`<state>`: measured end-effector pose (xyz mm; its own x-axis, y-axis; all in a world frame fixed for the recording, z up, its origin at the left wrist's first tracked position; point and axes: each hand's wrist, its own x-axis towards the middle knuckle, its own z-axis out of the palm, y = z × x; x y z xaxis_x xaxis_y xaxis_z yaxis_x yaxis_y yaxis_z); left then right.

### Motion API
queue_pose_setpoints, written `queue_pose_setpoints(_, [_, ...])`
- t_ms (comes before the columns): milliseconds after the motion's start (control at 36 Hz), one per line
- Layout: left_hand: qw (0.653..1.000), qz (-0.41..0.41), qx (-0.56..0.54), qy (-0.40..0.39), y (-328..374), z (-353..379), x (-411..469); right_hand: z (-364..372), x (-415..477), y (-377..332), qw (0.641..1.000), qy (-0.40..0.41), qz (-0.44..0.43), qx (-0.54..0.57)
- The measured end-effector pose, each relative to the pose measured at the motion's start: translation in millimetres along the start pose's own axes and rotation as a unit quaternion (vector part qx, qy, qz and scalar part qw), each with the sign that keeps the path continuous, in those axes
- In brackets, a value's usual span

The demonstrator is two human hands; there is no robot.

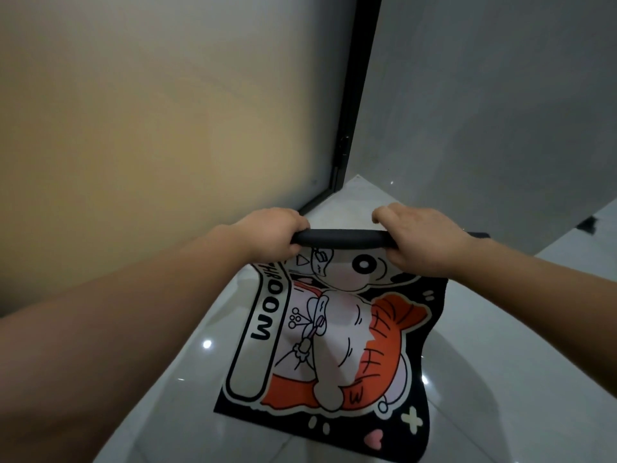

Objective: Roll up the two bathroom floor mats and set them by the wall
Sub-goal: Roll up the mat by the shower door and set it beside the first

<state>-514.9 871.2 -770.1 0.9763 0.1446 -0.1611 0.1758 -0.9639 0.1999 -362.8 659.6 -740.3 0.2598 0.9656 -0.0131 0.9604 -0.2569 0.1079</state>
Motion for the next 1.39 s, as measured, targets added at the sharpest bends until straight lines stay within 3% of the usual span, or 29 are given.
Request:
queue_pose_setpoints(83, [1.0, -0.02, 0.012, 0.005, 7.3, -0.2, 2.2, 4.2, 2.6, -0.9, 0.998, -0.024, -0.005, -0.061])
queue_pose_setpoints(222, [0.997, -0.037, 0.063, 0.017, 11.9, 3.1, 3.2, 2.0, 3.5, -7.8, 0.995, -0.087, 0.043, -0.028])
queue_pose_setpoints(333, [0.996, -0.008, 0.069, 0.048, 5.9, 7.8, 1.9, 5.4, 1.1, -7.8, 0.992, -0.035, -0.019, -0.123])
queue_pose_setpoints(528, [0.995, 0.022, 0.06, 0.08, -6.2, 15.5, -3.2, 6.3, 1.3, -11.9, 0.992, 0.059, -0.047, -0.105])
queue_pose_setpoints(722, [0.999, -0.015, 0.027, 0.041, 11.4, 1.0, -0.7, 2.4, -0.8, -17.0, 0.99, 0.06, -0.071, -0.106])
queue_pose_setpoints(889, [0.999, -0.032, -0.02, 0.029, 18.1, -0.8, 1.0, -2.3, 1.5, -24.7, 0.999, -0.001, 0.007, -0.043])
queue_pose_setpoints(1167, [0.998, 0.007, -0.069, -0.002, 14.4, 0.0, -7.2, -1.4, -4.1, -23.2, 0.993, 0.064, -0.081, -0.059])
queue_pose_setpoints(1278, [0.999, 0.007, -0.043, -0.007, 11.0, -0.8, -9.1, 1.4, -2.3, -19.3, 0.993, 0.033, -0.084, -0.079])
queue_pose_setpoints(1389, [1.0, -0.011, -0.005, 0.006, 18.6, -2.5, -10.7, 0.0, -2.7, -21.8, 0.999, -0.018, -0.034, -0.029])
